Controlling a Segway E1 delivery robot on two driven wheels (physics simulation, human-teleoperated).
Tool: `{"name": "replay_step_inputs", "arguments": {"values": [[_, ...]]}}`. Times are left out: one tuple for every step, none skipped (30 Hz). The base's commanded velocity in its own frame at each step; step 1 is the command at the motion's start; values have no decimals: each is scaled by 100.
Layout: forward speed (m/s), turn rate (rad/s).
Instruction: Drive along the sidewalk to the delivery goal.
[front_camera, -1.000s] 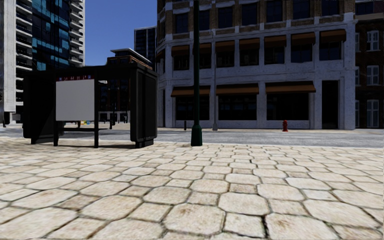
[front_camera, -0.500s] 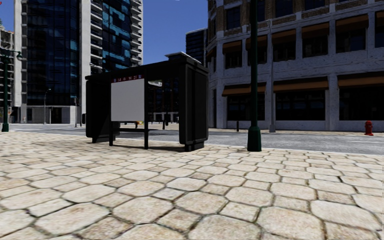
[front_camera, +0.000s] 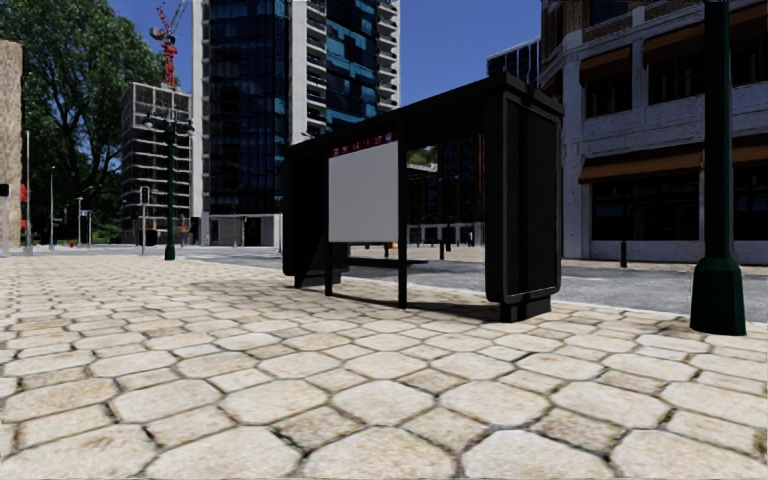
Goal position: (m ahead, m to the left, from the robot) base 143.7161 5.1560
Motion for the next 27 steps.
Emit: {"name": "replay_step_inputs", "arguments": {"values": [[200,68],[200,68],[200,68],[200,68],[200,68],[200,68],[200,68],[200,68],[200,68],[200,68],[200,68],[200,68],[200,68],[200,68],[200,68],[200,68],[200,68],[200,68],[200,68],[200,68],[200,68],[200,68],[200,68],[200,68],[200,68],[200,68],[200,68]]}}
